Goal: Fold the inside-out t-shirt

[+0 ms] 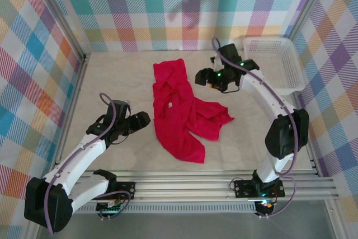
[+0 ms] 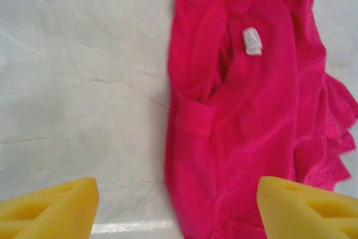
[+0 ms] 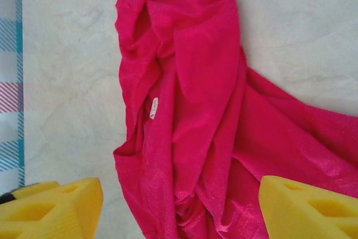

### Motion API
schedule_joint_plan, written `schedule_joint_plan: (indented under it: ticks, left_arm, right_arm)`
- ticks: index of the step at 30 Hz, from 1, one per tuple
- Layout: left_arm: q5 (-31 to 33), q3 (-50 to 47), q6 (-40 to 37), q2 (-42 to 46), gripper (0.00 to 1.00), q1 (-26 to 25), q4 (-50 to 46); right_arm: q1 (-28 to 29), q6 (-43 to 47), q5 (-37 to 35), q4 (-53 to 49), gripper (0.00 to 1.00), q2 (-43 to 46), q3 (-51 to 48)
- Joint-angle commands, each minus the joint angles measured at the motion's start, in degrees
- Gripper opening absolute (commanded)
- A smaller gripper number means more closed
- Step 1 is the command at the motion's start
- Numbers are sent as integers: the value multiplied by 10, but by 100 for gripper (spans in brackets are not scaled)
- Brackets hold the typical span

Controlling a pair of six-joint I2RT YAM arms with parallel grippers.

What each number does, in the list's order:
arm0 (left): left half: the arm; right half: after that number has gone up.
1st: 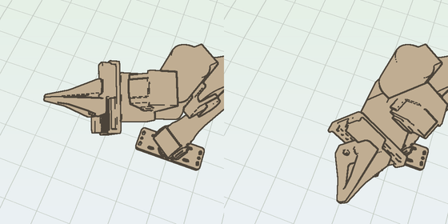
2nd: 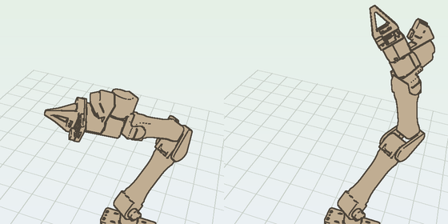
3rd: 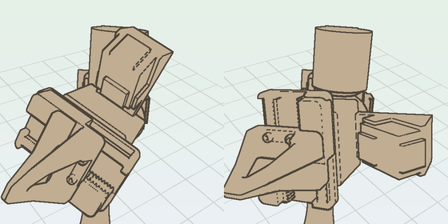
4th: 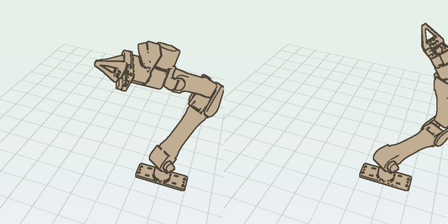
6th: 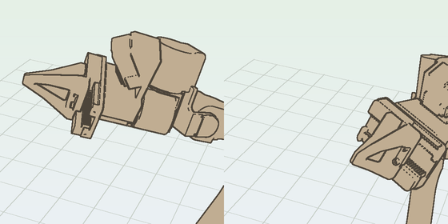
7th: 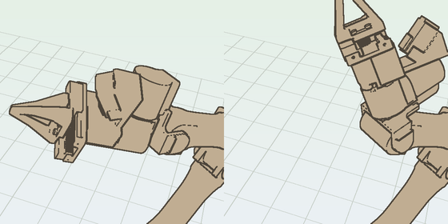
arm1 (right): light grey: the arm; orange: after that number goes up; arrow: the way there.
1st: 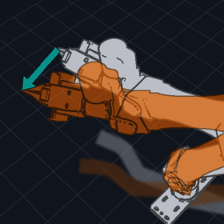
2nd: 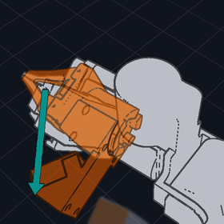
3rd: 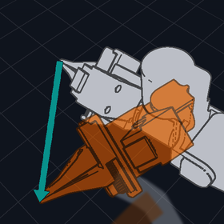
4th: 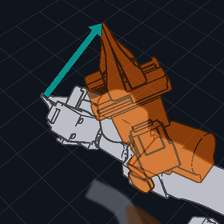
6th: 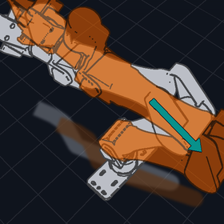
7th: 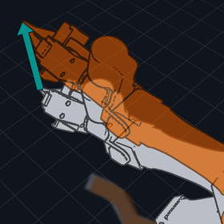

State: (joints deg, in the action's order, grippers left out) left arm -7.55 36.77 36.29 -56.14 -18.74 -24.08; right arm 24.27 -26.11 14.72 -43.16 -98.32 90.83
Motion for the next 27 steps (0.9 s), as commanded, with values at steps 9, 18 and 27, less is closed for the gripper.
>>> schedule_joint_plan:
  ticks: [9, 18, 27]
  left_arm:
    - [-27, -27, 76, 41, 78, 139, -40]
    - [-72, -35, 80, 53, 80, 194, -44]
    - [-89, -41, 75, 48, 80, 194, -27]
  right_arm:
    - [201, -40, -42, 75, 76, -194, 80]
    - [256, -21, -111, -1, 76, -332, 187]
    - [256, -4, -84, -39, 0, -311, 251]
